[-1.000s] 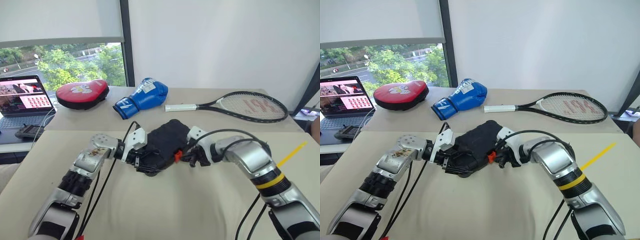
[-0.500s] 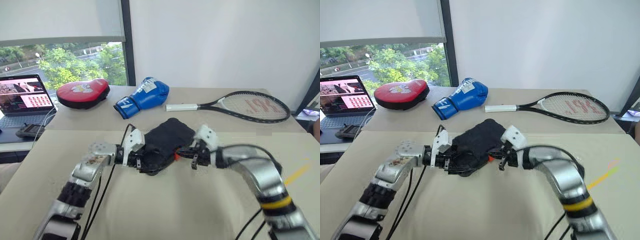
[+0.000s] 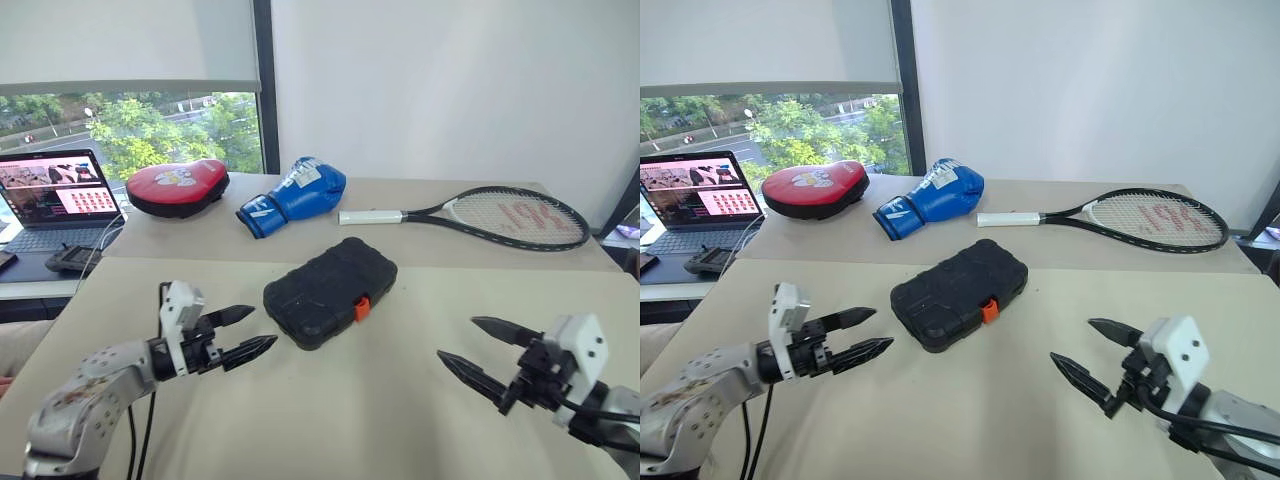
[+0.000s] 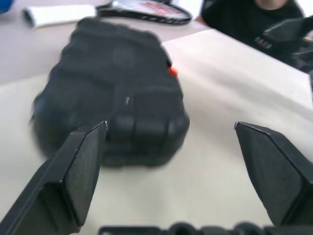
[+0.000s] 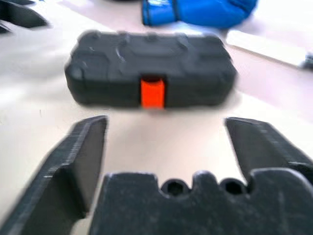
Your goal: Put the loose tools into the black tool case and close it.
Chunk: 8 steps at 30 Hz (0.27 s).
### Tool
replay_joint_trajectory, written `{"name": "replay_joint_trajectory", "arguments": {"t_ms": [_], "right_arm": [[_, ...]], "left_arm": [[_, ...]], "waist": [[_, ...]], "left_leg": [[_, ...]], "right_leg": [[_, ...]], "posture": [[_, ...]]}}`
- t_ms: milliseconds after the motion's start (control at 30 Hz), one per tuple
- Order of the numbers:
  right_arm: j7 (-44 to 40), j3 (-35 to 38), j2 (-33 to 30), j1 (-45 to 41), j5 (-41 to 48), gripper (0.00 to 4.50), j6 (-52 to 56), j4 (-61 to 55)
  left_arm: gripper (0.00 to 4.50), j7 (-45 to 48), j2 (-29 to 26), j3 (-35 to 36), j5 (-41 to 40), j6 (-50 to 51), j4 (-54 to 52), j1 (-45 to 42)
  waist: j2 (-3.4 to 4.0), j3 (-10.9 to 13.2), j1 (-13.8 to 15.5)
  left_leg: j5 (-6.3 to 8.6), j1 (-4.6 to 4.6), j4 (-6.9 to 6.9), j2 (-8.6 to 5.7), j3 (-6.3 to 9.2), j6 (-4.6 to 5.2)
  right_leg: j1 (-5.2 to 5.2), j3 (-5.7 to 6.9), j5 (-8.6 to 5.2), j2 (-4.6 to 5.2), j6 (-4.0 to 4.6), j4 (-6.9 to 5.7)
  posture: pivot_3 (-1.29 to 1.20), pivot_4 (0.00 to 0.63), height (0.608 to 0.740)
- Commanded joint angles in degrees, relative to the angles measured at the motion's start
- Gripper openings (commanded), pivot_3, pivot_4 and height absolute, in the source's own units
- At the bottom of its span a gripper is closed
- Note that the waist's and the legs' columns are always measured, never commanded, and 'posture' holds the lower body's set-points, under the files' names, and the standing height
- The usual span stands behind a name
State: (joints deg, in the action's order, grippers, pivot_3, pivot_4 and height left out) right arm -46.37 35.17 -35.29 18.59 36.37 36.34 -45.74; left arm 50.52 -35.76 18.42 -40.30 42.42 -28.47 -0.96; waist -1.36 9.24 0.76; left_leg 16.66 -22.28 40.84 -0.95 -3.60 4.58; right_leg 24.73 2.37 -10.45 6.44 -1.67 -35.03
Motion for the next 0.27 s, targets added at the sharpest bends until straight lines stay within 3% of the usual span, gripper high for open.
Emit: {"name": "replay_joint_trajectory", "arguments": {"t_ms": [33,267], "right_arm": [[-2.5,8.1,-0.9,6.1,2.6,4.45,-2.4,-3.5],[-3.4,11.0,-2.4,11.0,2.7,4.45,-4.3,-3.4]], "left_arm": [[4.5,1.1,-2.5,4.8,-2.3,-0.5,-4.4,6.9],[4.5,4.1,-5.6,5.2,0.0,-5.3,-1.5,11.7]], "waist": [[0.07,0.0,0.0],[0.11,0.0,0.2]], "left_leg": [[0.0,0.07,-0.01,0.01,0.0,0.0],[0.26,0.27,-0.08,0.02,-0.02,-0.43]], "right_leg": [[-0.07,0.0,-0.02,0.0,0.0,0.0],[-0.28,0.0,-0.44,0.02,0.2,0.04]], "posture": [[0.0,0.15,0.74],[0.0,0.15,0.74]]}}
